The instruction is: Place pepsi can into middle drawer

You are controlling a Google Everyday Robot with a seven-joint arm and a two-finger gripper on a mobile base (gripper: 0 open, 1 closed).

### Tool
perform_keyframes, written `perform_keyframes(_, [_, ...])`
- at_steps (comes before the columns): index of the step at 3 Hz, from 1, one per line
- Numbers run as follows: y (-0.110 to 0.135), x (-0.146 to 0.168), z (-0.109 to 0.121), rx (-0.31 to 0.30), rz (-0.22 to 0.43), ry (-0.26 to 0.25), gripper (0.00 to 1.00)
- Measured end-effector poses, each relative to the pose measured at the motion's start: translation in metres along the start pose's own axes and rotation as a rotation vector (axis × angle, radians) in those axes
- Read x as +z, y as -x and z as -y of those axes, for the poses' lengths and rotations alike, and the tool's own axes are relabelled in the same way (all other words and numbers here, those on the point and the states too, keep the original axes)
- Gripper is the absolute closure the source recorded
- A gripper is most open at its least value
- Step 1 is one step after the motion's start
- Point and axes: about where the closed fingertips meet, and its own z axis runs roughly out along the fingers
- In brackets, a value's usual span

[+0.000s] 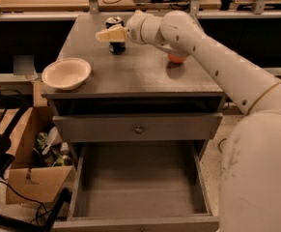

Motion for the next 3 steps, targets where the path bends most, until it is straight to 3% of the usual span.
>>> perform_keyframes(1, [-0.011,0.026,0.007,0.011,-0.005,-0.002,0.0])
perform_keyframes(3, [-0.026,0.065,0.009,-0.029,-0.049,0.015,0.41])
